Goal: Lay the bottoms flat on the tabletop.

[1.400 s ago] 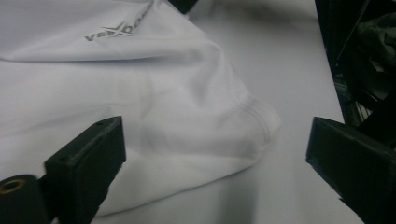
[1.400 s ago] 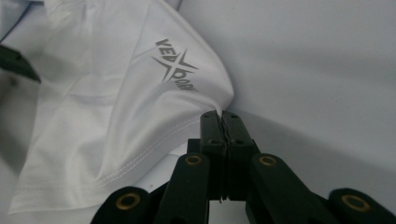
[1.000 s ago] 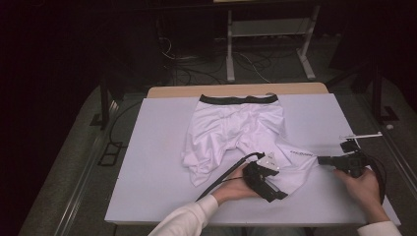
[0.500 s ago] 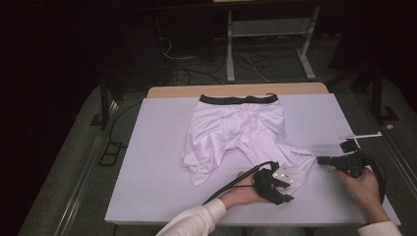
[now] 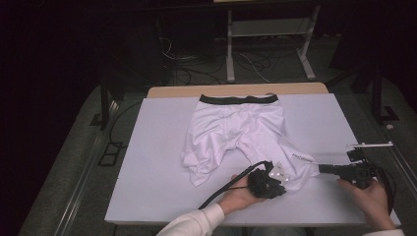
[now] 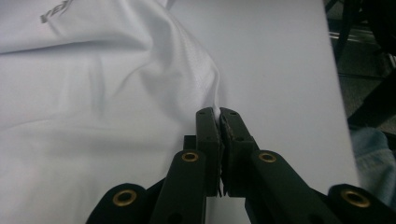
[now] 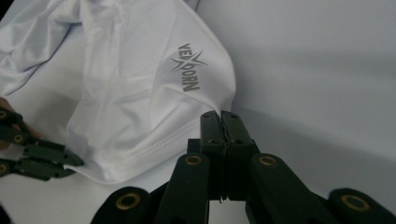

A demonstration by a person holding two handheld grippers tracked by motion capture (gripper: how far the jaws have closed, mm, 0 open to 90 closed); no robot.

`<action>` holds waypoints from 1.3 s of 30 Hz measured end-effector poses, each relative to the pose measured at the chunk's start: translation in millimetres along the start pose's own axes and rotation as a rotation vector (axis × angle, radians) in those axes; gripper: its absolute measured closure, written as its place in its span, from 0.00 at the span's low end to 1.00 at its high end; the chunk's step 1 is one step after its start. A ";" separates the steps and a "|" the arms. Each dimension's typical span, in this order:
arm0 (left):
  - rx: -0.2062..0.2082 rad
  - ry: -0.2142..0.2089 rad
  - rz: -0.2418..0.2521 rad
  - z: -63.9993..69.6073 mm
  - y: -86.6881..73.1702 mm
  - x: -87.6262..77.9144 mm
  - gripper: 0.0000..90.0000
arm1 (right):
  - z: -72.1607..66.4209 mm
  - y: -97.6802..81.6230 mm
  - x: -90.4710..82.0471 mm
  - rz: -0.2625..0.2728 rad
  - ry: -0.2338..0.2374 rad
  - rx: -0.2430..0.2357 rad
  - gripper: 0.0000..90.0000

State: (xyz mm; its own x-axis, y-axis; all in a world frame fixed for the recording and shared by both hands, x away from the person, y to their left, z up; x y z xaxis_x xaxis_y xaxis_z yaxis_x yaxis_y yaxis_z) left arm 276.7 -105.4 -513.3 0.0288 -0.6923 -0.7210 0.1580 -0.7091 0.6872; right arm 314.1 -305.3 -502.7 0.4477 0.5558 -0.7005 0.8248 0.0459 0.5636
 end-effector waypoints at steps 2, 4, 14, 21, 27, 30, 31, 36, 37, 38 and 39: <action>-0.004 -0.005 -0.001 1.0 -5.3 -5.2 0.96 | -4.0 -6.7 -2.6 -0.010 0.006 -0.001 0.97; -0.008 -0.011 -0.008 0.8 -7.6 -8.8 0.96 | -7.5 -12.7 -5.1 -0.018 0.013 -0.001 0.97; -0.006 -0.034 0.000 11.7 -14.9 -21.5 0.96 | -22.4 -34.1 -14.6 -0.042 0.058 -0.010 0.97; -0.003 -0.061 -0.017 20.5 -20.4 -20.2 0.96 | -25.7 -42.9 -18.2 -0.067 0.063 -0.014 0.97; 0.003 -0.078 -0.009 24.1 -23.9 -25.8 0.96 | -27.5 -47.2 -21.0 -0.075 0.087 -0.020 0.97; 0.002 -0.079 -0.009 25.3 -25.7 -27.5 0.96 | -28.9 -48.5 -21.3 -0.083 0.094 -0.026 0.97; -0.001 -0.083 -0.006 26.1 -26.0 -28.2 0.96 | -29.6 -48.8 -21.7 -0.083 0.096 -0.030 0.97; 0.003 -0.105 -0.002 31.7 -27.0 -30.4 0.96 | -31.5 -52.6 -23.8 -0.091 0.102 -0.033 0.97; 0.003 -0.106 -0.004 32.7 -27.2 -29.9 0.96 | -31.2 -53.7 -24.2 -0.096 0.102 -0.033 0.97; 0.005 -0.109 -0.005 33.5 -27.4 -29.2 0.96 | -31.0 -54.6 -24.7 -0.098 0.102 -0.031 0.97; 0.008 -0.110 -0.009 34.0 -27.7 -28.8 0.96 | -30.9 -55.5 -25.3 -0.100 0.103 -0.030 0.97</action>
State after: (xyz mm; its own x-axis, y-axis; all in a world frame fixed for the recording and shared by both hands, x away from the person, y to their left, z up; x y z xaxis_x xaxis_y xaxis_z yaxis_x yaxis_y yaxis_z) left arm 238.0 -70.4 -508.6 -0.0815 -0.6958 -0.7136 0.1500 -0.7164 0.6814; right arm 246.3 -296.2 -502.8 0.3248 0.6293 -0.7060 0.8522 0.1290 0.5070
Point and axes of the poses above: each handheld gripper's, and its own axes: x roughly forward along the jaws, y roughly out of its top, z roughly to its right, the point moved 8 cm from there along x, roughly forward along the jaws, and after that the axes turned 3 degrees about -x, right-handed, at the moved point
